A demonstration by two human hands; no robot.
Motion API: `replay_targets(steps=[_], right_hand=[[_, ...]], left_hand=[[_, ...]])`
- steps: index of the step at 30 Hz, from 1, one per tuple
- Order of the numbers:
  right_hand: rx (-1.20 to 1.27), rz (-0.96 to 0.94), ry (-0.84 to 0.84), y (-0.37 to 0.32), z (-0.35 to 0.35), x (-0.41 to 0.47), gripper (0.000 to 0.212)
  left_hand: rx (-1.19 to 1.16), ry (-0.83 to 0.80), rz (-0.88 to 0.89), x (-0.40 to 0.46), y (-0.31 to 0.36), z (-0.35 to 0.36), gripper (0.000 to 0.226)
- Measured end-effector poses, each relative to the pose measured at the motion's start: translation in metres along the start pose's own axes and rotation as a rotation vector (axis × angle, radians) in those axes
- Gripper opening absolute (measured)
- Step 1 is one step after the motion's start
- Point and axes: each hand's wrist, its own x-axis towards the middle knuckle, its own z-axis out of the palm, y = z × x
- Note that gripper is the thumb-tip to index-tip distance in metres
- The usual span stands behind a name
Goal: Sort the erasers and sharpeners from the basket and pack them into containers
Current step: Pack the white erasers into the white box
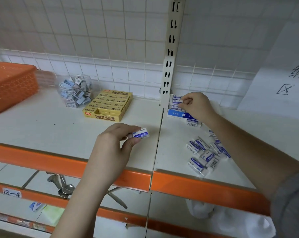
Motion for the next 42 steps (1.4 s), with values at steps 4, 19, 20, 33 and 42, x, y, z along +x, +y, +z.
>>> replay_targets(steps=[4, 19, 20, 33, 42], right_hand=[[-0.011, -0.008, 0.020, -0.002, 0.000, -0.004, 0.029], [-0.073, -0.139, -0.228, -0.013, -0.062, -0.122, 0.007], [-0.089, -0.136, -0.257, -0.010, -0.064, -0.130, 0.008], [0.027, -0.103, -0.322, 0.012, -0.080, -0.173, 0.025], [-0.070, -0.088, -0.350, 0.018, -0.081, -0.170, 0.031]], left_hand=[[0.034, -0.007, 0.037, 0.006, -0.004, 0.000, 0.021], [0.008, -0.443, 0.214, 0.141, 0.011, 0.074, 0.025], [0.008, -0.470, 0.226, 0.147, 0.012, 0.082, 0.025], [0.153, -0.633, 0.281, 0.184, 0.023, 0.143, 0.023], [0.097, -0.593, 0.229, 0.188, 0.018, 0.147, 0.029]])
